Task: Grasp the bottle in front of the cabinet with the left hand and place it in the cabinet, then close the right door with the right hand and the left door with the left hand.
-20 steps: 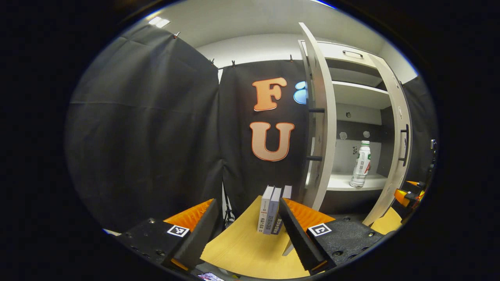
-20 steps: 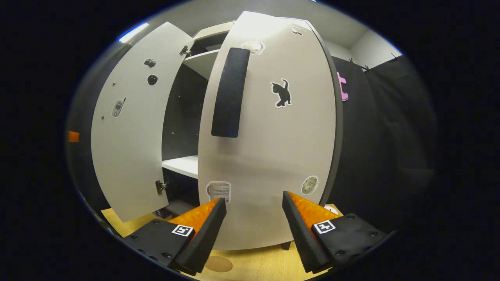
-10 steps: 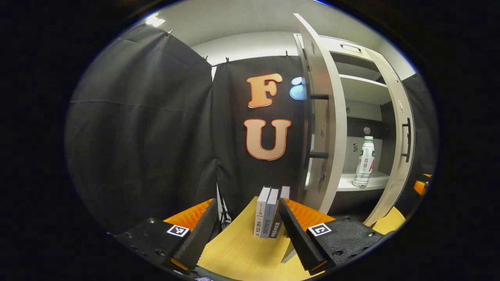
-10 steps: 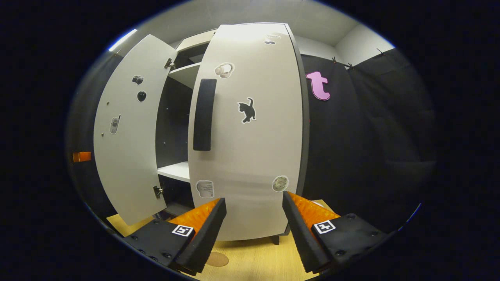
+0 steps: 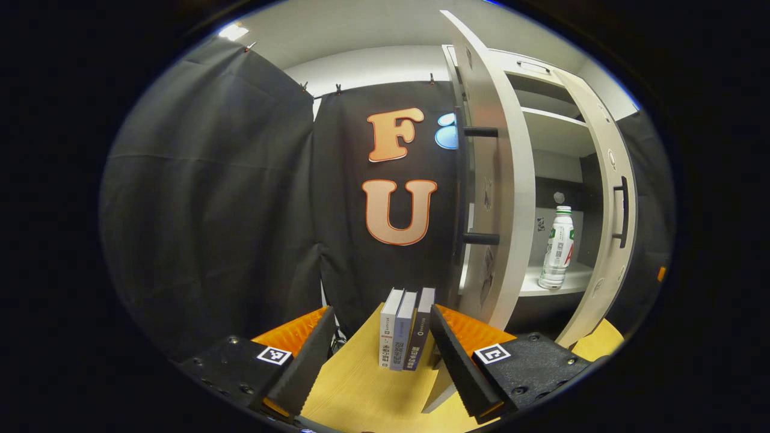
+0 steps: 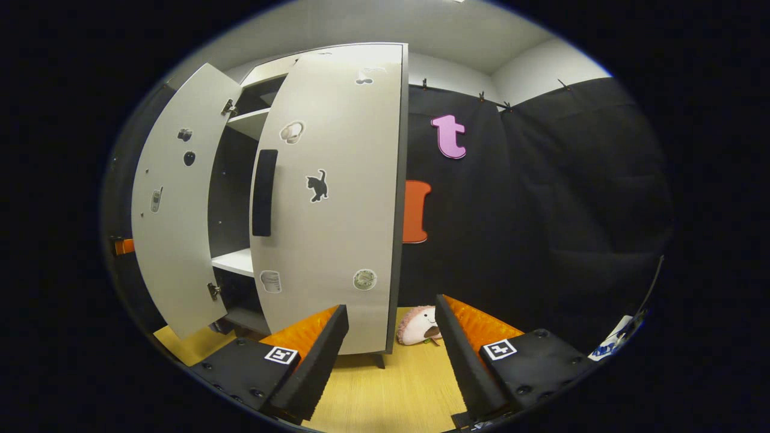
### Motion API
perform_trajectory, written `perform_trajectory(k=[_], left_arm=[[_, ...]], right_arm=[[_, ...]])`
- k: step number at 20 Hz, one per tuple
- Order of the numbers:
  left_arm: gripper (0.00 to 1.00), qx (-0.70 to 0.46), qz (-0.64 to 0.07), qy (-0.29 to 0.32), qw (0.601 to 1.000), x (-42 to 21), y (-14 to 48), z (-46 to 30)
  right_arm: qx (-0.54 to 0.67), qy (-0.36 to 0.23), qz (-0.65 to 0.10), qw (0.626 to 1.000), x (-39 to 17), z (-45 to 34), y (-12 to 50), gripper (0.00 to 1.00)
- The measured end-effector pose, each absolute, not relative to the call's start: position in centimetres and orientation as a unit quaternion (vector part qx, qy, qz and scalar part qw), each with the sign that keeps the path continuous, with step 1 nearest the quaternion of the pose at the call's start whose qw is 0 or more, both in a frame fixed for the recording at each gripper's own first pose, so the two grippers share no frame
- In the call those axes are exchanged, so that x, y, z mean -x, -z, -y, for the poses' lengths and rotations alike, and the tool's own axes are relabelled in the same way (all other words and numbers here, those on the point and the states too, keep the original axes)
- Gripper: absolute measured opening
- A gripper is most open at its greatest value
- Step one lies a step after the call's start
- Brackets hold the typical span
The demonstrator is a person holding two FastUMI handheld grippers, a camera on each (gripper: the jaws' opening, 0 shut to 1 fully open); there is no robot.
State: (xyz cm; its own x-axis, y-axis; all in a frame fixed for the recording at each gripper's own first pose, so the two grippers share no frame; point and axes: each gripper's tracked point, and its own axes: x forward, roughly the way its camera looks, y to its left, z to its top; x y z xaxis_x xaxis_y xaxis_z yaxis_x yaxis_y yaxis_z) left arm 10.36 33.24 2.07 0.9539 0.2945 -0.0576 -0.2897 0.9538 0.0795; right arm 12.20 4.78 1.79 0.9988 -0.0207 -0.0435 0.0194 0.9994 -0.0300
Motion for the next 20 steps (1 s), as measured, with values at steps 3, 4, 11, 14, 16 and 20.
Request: perform_trajectory(k=[3,4,11,14,16,20], left_arm=[[0.96,-0.042,-0.033,-0.143,0.988,-11.1,-2.1,-32.7],[0.93,-0.047,-0.032,-0.145,0.988,-11.3,-2.2,-32.9],[0.95,-0.054,-0.033,-0.138,0.988,-11.2,-2.3,-31.3],[0.94,-0.041,-0.035,-0.118,0.992,-11.3,-2.0,-29.2],[0.94,-0.036,-0.038,-0.097,0.994,-11.6,-1.7,-27.3],[0.91,-0.037,-0.04,-0.053,0.997,-12.5,-1.4,-23.3]], right_arm=[[0.02,0.021,-0.011,1.0,-11.0,-2.9,-2.8,0.95],[0.022,0.026,-0.008,0.999,-10.7,-2.2,-3.1,0.96],[0.02,0.034,0.009,0.999,-9.7,-1.0,-4.5,0.95],[0.019,0.026,0.015,0.999,-9.9,-1.4,-4.9,0.95],[0.015,0.025,0.018,0.999,-9.9,-1.5,-5.2,0.95],[0.012,0.027,0.025,0.999,-9.6,-1.3,-5.6,0.96]])
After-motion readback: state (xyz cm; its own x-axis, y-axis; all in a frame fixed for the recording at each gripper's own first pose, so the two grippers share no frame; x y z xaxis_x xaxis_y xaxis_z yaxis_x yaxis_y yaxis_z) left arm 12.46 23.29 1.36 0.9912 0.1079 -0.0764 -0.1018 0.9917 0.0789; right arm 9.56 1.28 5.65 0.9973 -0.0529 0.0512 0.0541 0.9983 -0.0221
